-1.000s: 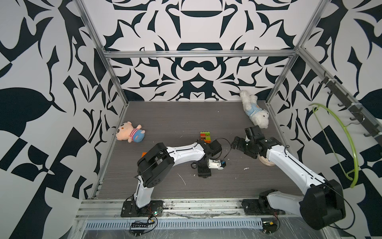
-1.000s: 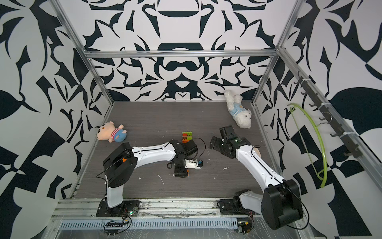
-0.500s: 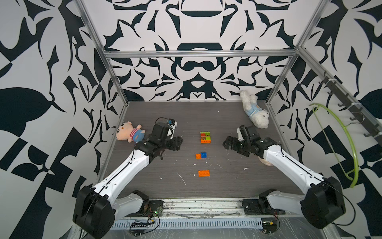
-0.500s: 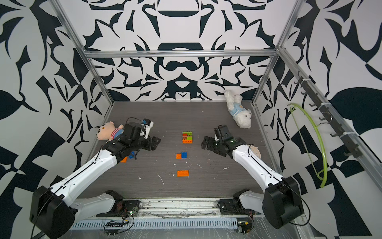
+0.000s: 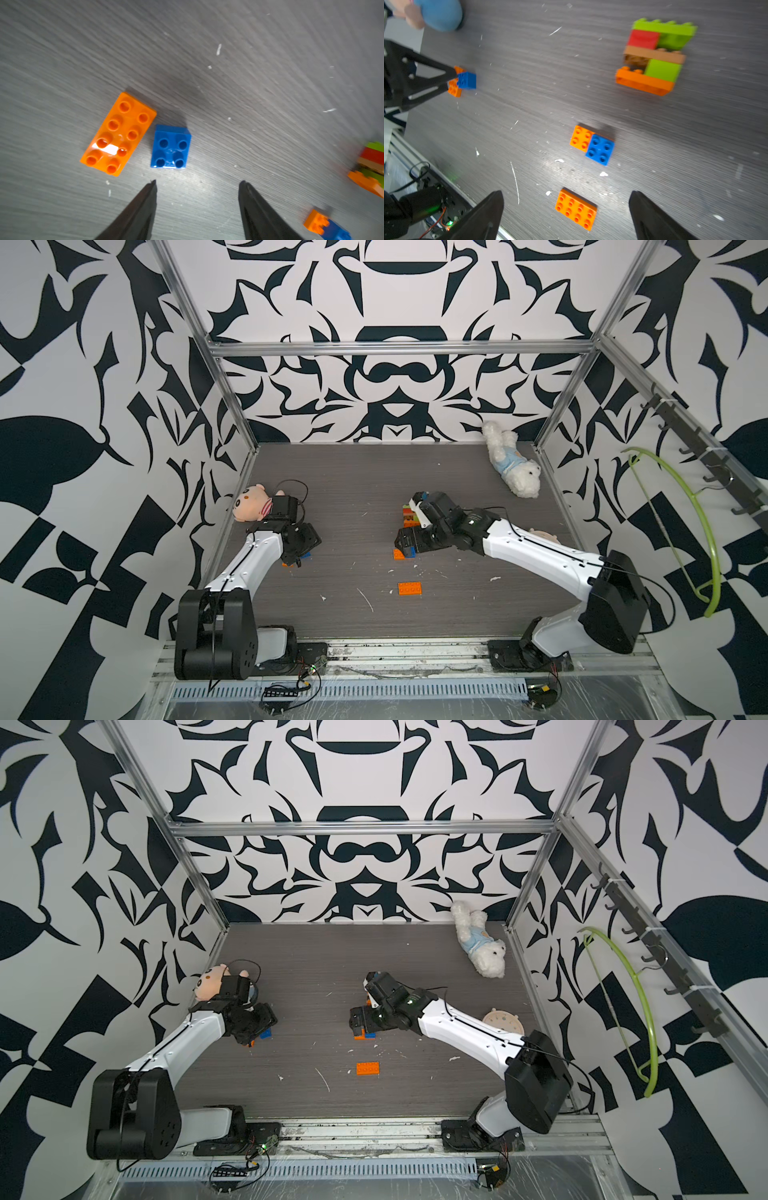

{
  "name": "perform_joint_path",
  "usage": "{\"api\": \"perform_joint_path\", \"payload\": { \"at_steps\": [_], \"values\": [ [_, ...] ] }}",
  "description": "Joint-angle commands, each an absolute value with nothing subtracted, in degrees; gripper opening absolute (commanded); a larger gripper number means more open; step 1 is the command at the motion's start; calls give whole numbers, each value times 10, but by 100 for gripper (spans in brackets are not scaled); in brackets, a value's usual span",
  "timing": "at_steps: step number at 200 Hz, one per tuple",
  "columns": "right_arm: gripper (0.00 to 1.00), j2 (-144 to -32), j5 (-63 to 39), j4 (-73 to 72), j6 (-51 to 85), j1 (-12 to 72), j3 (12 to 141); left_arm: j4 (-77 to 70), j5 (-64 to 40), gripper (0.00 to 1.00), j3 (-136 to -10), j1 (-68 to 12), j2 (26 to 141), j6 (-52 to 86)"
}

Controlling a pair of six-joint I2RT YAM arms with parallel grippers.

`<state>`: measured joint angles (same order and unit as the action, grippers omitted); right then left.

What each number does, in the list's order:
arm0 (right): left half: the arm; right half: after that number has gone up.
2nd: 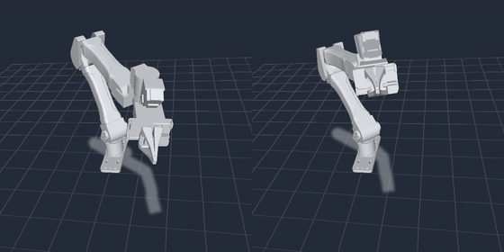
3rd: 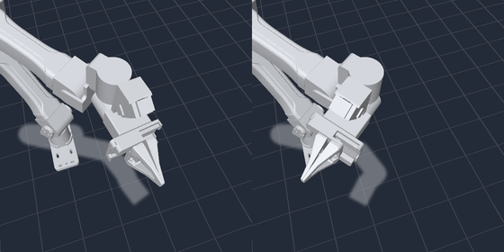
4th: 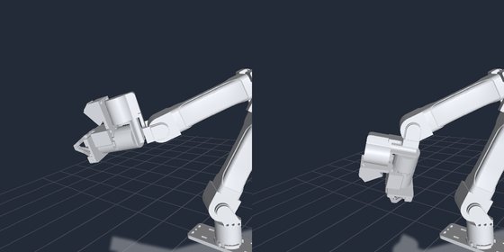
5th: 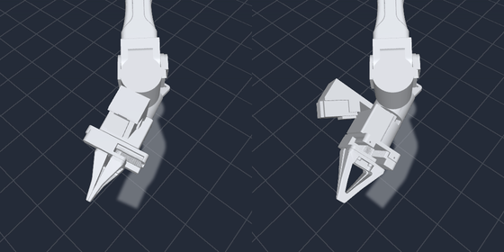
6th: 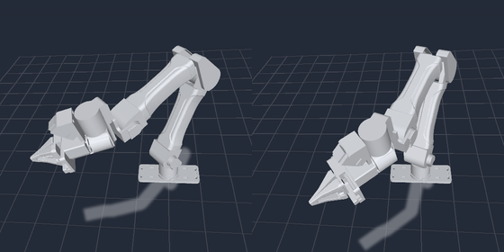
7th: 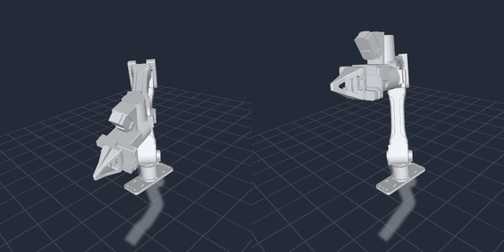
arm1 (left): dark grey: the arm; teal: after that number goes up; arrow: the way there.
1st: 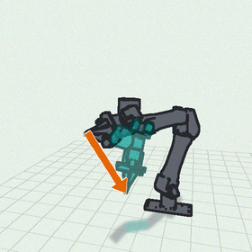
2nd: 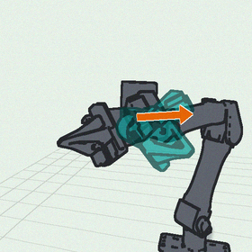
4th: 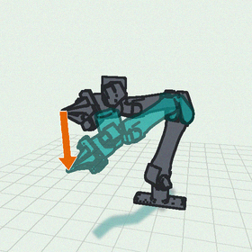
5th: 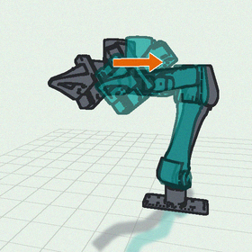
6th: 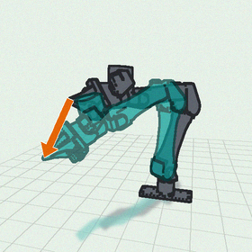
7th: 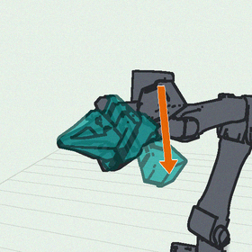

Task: Assemble the number 5 with lego
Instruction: Place the lego brick at the center of the board, then pick up the lego brick from the center of the board.

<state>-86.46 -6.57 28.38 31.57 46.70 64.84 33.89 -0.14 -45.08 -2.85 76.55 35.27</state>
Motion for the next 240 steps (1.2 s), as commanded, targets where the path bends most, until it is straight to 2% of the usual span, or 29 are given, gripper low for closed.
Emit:
{"api": "perform_joint_path", "payload": {
  "at_steps": [1, 36, 77, 183, 240],
  "values": [
    [99, -879, -54, 272, 307, 483, 683, 380, 33, 67, -481, -26, 792, 329],
    [99, -906, -60, 272, 309, 500, 706, 380, 35, 66, -496, -26, 831, 297],
    [99, -918, -64, 274, 314, 504, 715, 386, 25, 55, -525, -26, 878, 265],
    [99, -919, -61, 281, 318, 506, 714, 396, 48, 55, -548, -26, 916, 242],
    [99, -920, -60, 282, 320, 505, 713, 386, 21, 55, -541, -27, 902, 235]
  ]
}}
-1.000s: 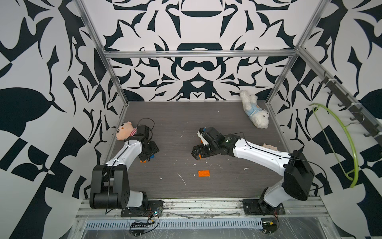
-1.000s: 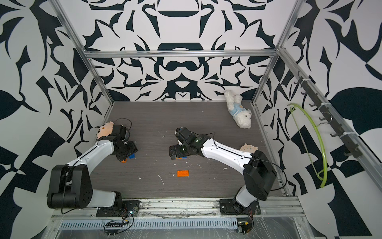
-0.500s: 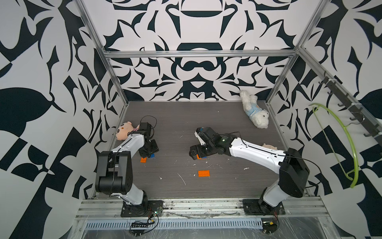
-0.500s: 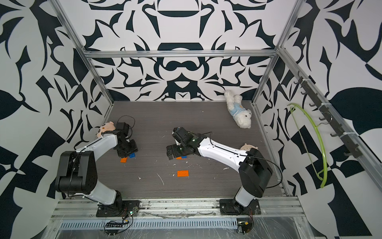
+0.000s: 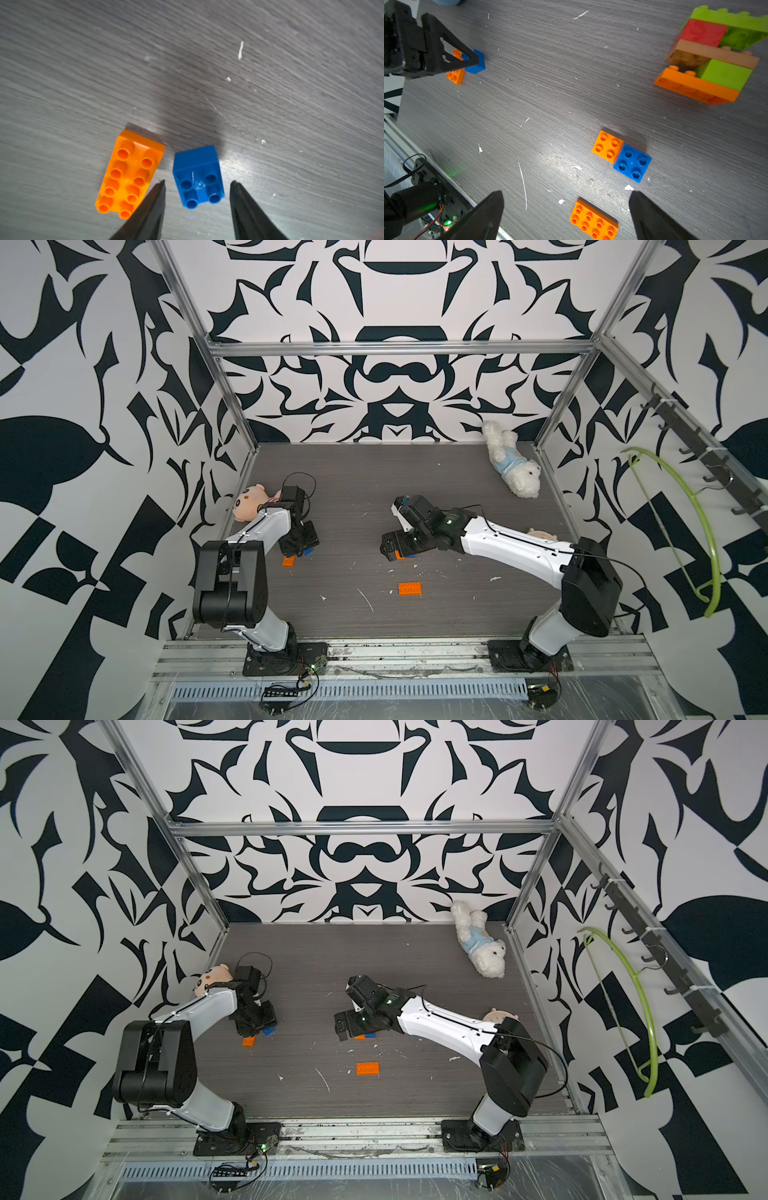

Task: Assemble the number 5 with lego
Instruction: Pick up the lego brick from the center of the board.

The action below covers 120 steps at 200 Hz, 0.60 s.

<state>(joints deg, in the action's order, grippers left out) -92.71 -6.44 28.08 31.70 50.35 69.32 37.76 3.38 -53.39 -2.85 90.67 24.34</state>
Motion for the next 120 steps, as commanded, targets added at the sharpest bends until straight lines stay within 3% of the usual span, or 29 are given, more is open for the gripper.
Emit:
{"api": "perform_joint_path", "payload": {
  "at_steps": [1, 120],
  "values": [
    [99, -921, -59, 283, 320, 506, 713, 386, 21, 55, -542, -27, 902, 235],
    [99, -920, -52, 292, 318, 506, 715, 386, 50, 48, -552, -27, 934, 240]
  ]
}}
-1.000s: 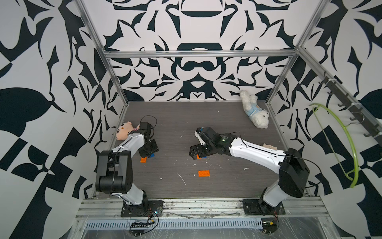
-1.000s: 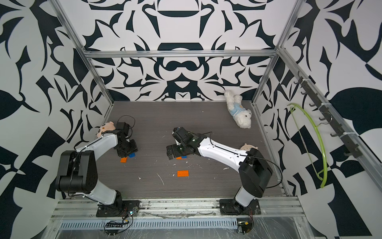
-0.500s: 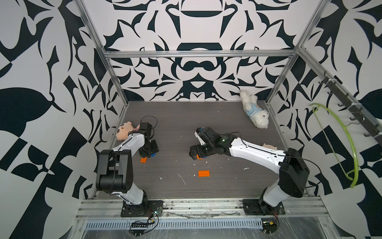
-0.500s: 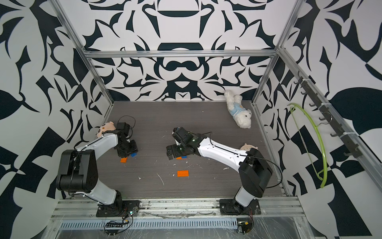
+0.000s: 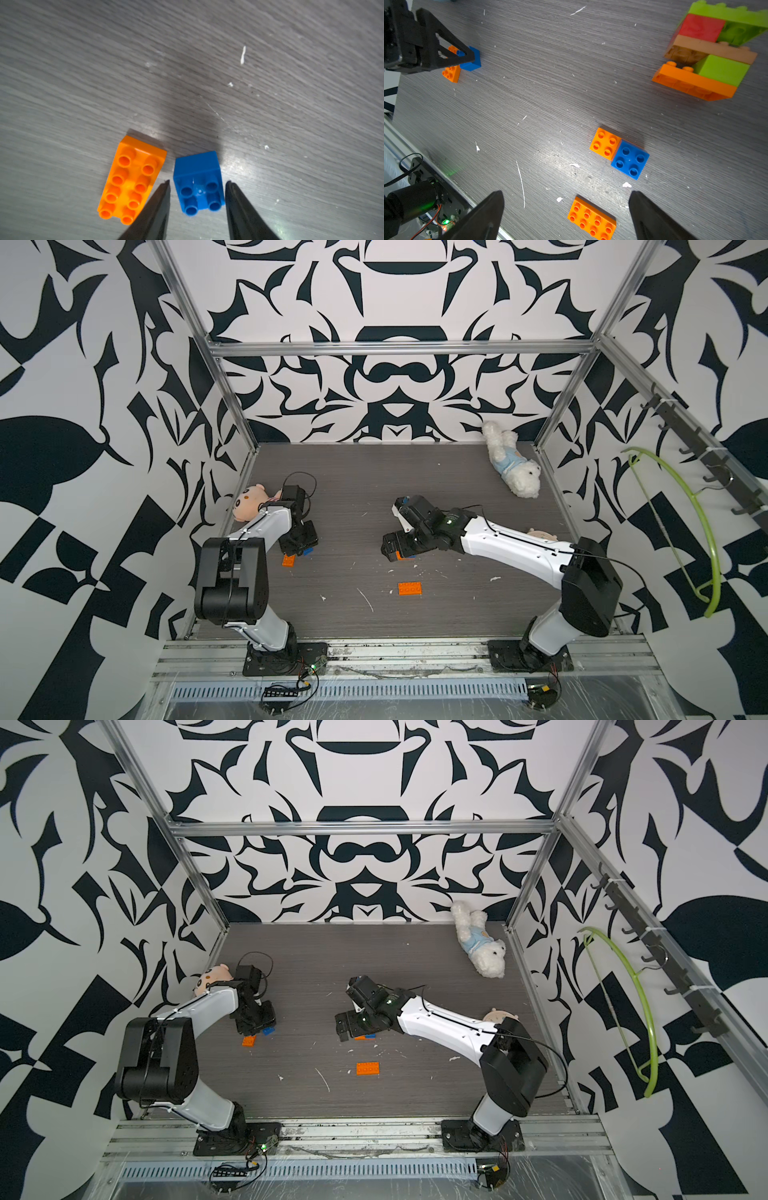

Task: Assemble the number 5 with lego
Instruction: Pick up the lego brick from the center of the board, then assemble the lego brick with the lego brick.

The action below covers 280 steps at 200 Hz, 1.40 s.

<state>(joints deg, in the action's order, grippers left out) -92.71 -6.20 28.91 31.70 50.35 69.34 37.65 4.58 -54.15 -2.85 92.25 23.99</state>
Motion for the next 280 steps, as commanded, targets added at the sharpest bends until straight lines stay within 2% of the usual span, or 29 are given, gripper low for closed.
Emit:
{"api": "perform_joint_path", "payload": {
  "at_steps": [1, 43, 116, 168, 239, 280],
  "values": [
    [99, -920, -52, 292, 318, 505, 715, 386, 49, 48, -552, -27, 934, 240],
    [99, -917, -48, 296, 318, 506, 714, 388, 45, 38, -553, -27, 934, 239],
    [99, -909, -26, 301, 317, 506, 710, 412, 17, 37, -557, -49, 884, 250],
    [99, -861, 81, 336, 378, 478, 670, 421, -2, 37, -546, -177, 812, 329],
    [99, -786, 91, 374, 402, 390, 598, 420, 43, 36, -546, -407, 815, 487],
    [99, -762, 84, 367, 410, 360, 562, 421, 72, 36, -590, -524, 882, 563]
  ]
}}
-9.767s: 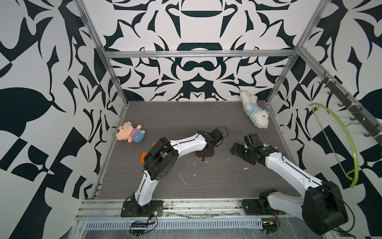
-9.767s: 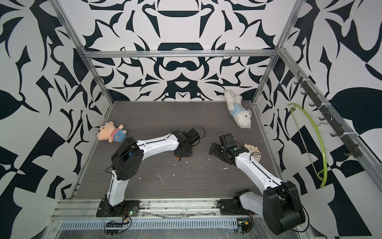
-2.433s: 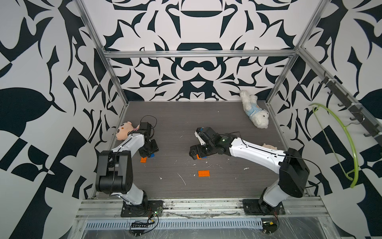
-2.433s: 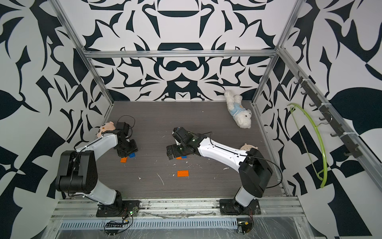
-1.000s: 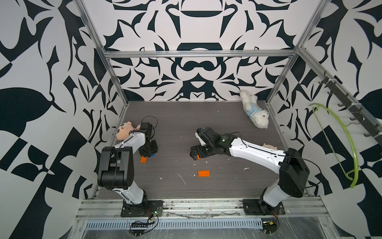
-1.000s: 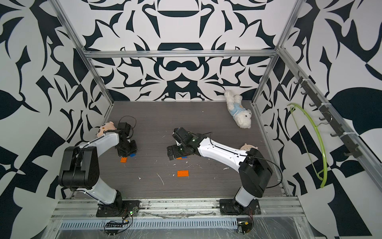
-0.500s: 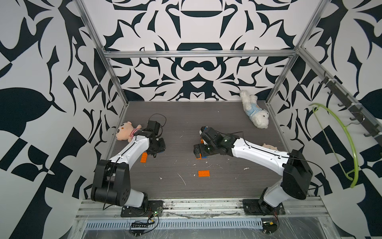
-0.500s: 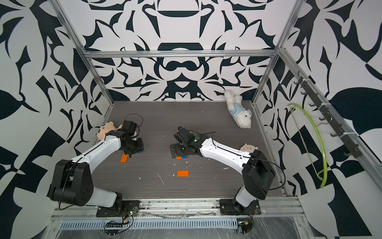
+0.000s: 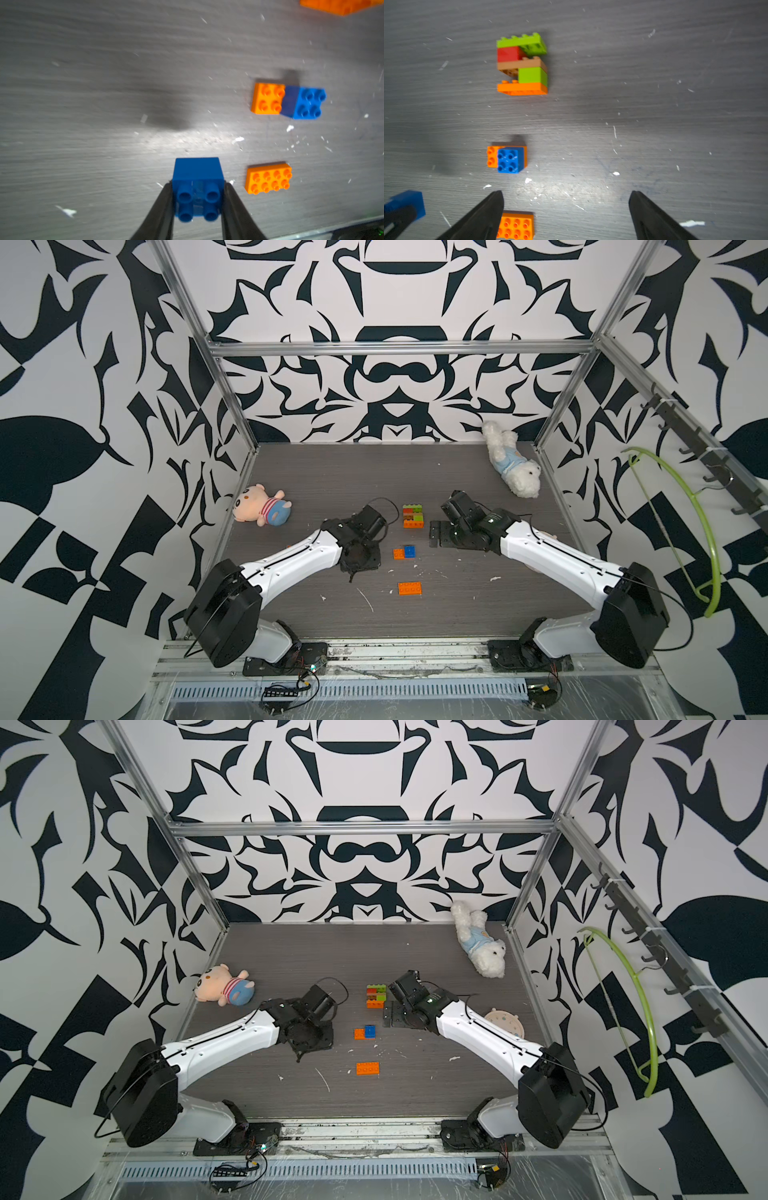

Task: Assemble the number 5 with lego
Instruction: Assemble the lego brick with the lego brick.

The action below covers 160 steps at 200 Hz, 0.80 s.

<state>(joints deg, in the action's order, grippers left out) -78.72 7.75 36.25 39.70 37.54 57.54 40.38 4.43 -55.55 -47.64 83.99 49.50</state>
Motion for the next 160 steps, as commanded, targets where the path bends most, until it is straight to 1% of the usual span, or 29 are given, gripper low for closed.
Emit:
{"api": "perform_joint_path", "payload": {
  "at_steps": [1, 27, 50, 74, 109, 160],
  "values": [
    [99, -762, 84, 367, 410, 360, 561, 421, 72, 36, -592, -526, 884, 564],
    [99, -748, 75, 363, 416, 340, 539, 417, 70, 36, -632, -577, 940, 594],
    [99, -730, 71, 354, 419, 327, 513, 415, 60, 36, -663, -596, 977, 603],
    [100, -713, 39, 335, 417, 308, 477, 415, 56, 36, -687, -617, 1000, 613],
    [100, -692, -2, 311, 412, 294, 435, 421, 57, 35, -690, -630, 1012, 634],
    [100, -691, -34, 298, 411, 294, 416, 463, 76, 35, -696, -636, 1016, 648]
  ]
}}
